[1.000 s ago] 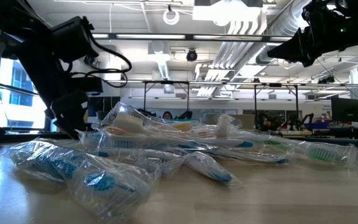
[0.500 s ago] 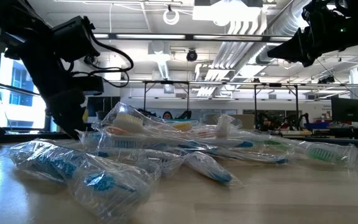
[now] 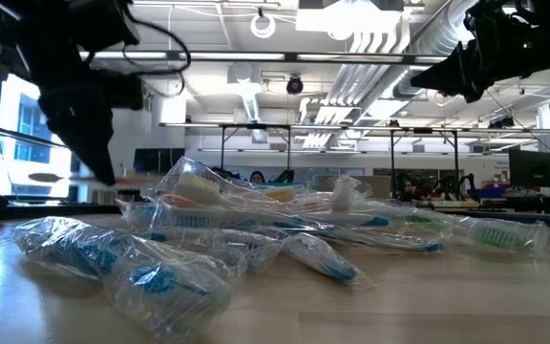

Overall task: Pick & Place Toothbrushes
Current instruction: Put the orange toothbrush into the dark blue bin

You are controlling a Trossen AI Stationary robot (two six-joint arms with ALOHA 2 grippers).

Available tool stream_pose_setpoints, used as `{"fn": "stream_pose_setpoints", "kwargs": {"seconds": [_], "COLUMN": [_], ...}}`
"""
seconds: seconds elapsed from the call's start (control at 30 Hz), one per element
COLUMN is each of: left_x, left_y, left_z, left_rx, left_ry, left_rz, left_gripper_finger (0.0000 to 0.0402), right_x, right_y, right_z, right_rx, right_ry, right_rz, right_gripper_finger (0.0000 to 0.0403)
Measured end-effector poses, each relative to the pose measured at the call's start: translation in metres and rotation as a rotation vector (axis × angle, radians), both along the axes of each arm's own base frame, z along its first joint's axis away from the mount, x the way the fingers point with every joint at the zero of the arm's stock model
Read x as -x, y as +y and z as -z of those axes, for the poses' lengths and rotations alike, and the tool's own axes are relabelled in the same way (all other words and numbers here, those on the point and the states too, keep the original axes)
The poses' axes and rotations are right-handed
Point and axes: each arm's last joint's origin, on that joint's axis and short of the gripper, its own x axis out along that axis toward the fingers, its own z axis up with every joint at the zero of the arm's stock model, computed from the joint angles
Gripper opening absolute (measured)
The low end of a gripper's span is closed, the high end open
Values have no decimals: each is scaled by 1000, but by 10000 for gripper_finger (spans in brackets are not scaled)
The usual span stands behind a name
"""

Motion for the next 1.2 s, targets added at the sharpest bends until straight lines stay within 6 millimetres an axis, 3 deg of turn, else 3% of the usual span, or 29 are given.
{"fn": "stream_pose_setpoints", "kwargs": {"seconds": [0.23,0.43,0.6,0.93,1.2], "left_x": [10,12,11,-4,-32], "left_y": [2,8,11,14,22], "left_z": [-49,-98,-121,-128,-108], "left_rx": [-81,-283,-394,-480,-518], "left_ry": [-137,-304,-399,-506,-441], "left_rz": [23,-69,-183,-311,-438], "left_gripper_finger": [15,15,15,15,15], "right_x": [0,0,0,0,0], "right_y": [0,0,0,0,0], "right_z": [0,-1,-1,-1,-1], "right_rx": [5,8,6,5,2], "right_ry": [-1,-11,-12,-13,-14], "right_rz": [0,0,0,0,0], "right_gripper_finger": [2,3,3,3,3]}}
